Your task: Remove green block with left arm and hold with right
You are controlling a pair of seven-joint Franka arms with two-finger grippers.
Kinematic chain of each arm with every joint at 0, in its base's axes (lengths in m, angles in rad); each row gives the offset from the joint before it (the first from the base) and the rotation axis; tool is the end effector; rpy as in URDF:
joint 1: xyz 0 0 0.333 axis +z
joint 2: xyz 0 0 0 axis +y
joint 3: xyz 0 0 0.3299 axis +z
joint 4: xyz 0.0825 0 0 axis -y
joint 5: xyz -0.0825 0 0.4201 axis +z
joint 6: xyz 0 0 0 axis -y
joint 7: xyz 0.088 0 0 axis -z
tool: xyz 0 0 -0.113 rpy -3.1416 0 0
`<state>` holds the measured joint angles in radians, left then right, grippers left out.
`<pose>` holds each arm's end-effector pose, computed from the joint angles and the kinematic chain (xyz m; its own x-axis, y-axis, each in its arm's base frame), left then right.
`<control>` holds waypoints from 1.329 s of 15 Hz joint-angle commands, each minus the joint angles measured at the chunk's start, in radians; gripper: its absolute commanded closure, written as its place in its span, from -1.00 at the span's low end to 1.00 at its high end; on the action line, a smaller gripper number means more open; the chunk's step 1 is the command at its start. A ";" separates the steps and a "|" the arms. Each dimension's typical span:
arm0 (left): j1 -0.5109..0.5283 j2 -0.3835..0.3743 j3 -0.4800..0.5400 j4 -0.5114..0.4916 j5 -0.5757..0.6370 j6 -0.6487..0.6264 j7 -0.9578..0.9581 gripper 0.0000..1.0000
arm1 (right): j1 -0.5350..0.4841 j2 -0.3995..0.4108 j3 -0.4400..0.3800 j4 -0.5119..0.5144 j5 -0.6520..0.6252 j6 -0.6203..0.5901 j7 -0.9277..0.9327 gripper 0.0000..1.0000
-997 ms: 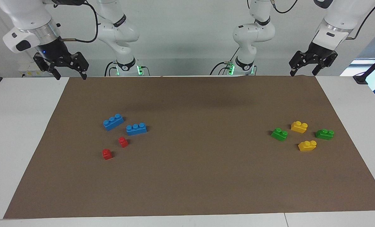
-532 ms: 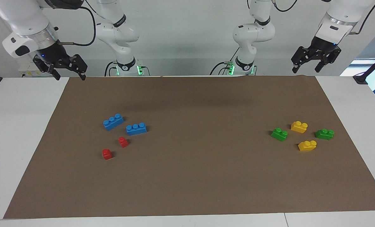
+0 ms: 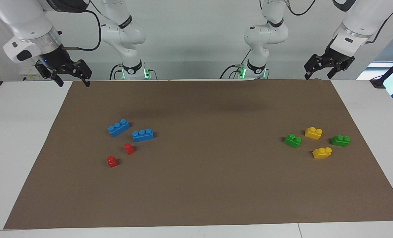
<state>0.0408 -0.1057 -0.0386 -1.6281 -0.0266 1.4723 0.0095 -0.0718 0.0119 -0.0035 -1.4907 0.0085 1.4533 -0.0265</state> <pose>0.5451 -0.0032 0.6552 0.9987 -0.0095 -0.0499 -0.0084 -0.9997 0.0230 0.5807 -0.0427 0.6556 0.9977 -0.0477 -0.0490 -0.0482 -0.9988 -0.0097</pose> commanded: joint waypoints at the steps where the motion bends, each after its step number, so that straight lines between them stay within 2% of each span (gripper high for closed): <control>1: -0.015 -0.002 0.011 0.028 0.004 -0.030 0.009 -1.00 | -0.008 -0.012 0.007 -0.020 -0.007 0.018 0.003 -1.00; 5: -0.004 -0.005 0.006 0.027 0.002 -0.020 0.006 -1.00 | -0.006 -0.009 0.005 -0.020 -0.010 0.022 0.008 -1.00; 10: -0.004 -0.005 0.011 0.027 0.004 -0.006 0.006 -1.00 | -0.003 -0.006 0.005 -0.031 -0.027 0.113 0.007 -1.00; 20: -0.004 -0.006 0.011 0.024 0.004 0.008 0.006 -1.00 | -0.005 -0.009 0.005 -0.026 -0.048 0.099 0.007 -1.00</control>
<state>0.0401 -0.1087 -0.0336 -1.6132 -0.0266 1.4761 0.0094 -0.0713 0.0129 -0.0030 -1.5047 -0.0221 1.5470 -0.0265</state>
